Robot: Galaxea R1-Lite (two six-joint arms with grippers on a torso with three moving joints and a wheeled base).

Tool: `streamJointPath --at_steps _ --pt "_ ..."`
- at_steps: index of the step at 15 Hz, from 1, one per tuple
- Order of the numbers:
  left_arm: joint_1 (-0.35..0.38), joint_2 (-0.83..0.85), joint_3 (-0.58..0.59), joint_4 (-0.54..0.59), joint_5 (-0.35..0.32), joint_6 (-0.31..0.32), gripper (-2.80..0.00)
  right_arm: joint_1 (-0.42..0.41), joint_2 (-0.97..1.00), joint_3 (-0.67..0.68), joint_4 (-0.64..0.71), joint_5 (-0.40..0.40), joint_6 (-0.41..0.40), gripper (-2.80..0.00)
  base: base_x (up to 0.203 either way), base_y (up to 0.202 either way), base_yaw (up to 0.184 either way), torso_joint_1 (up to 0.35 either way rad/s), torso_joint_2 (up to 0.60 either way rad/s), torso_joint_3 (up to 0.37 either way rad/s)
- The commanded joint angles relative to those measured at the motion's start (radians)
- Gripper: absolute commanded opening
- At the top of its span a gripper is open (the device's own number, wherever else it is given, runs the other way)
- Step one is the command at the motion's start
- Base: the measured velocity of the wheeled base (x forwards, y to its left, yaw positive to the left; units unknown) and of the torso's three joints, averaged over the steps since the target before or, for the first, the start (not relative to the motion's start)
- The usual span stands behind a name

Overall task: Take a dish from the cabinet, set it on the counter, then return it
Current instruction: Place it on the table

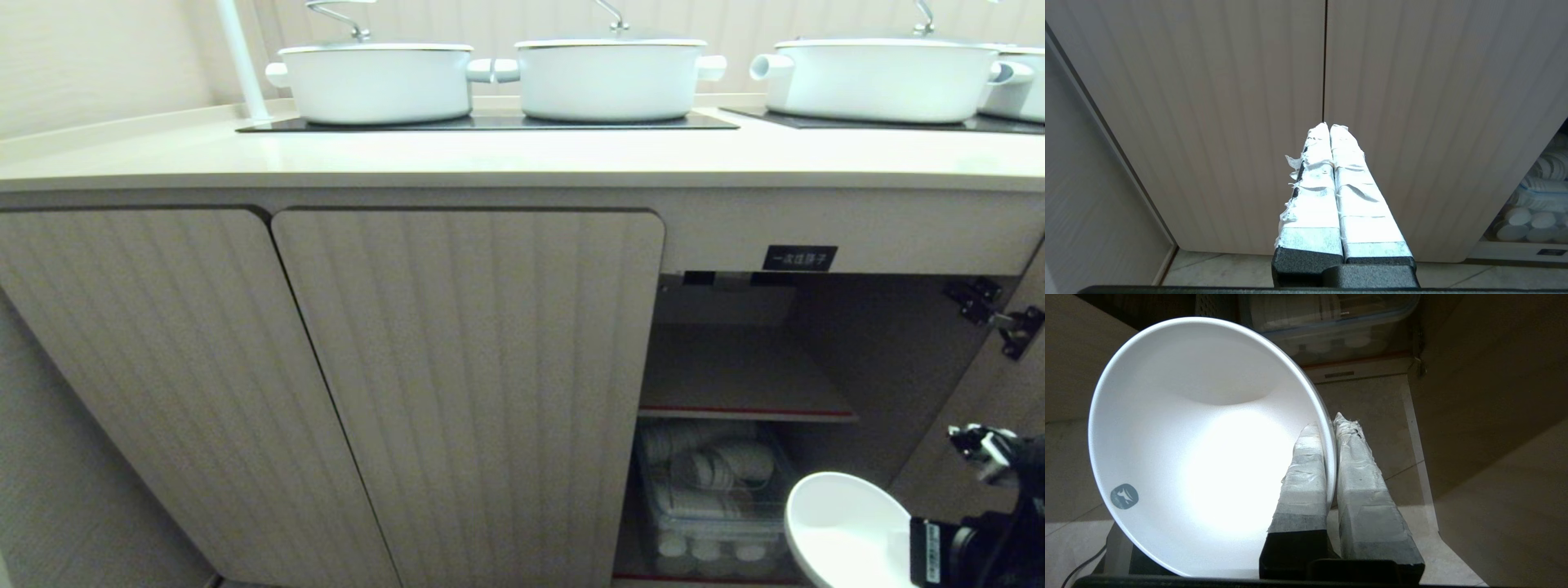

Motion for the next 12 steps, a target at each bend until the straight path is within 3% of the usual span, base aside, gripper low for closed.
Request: streamJointPath --at_steps 1,4,8,12 --pt "0.001 0.000 0.000 -0.001 0.000 0.000 -2.80 -0.010 -0.037 0.030 -0.003 0.001 0.000 -2.80 0.000 0.000 0.000 0.000 0.00 0.000" --pt "0.000 0.000 0.000 -0.001 0.000 0.000 -2.80 -0.048 -0.067 0.069 -0.007 0.053 -0.008 -2.80 0.000 0.000 0.000 0.000 0.00 0.000" --pt "0.000 0.000 0.000 -0.001 0.000 0.000 -2.80 -0.167 -0.108 0.168 -0.021 0.119 -0.135 -2.80 0.000 0.000 0.000 0.000 0.00 0.000" --pt "0.000 0.000 0.000 -0.001 0.000 0.000 -2.80 -0.206 -0.125 0.227 -0.050 0.136 -0.159 -2.80 0.000 0.000 0.000 0.000 0.00 0.000"
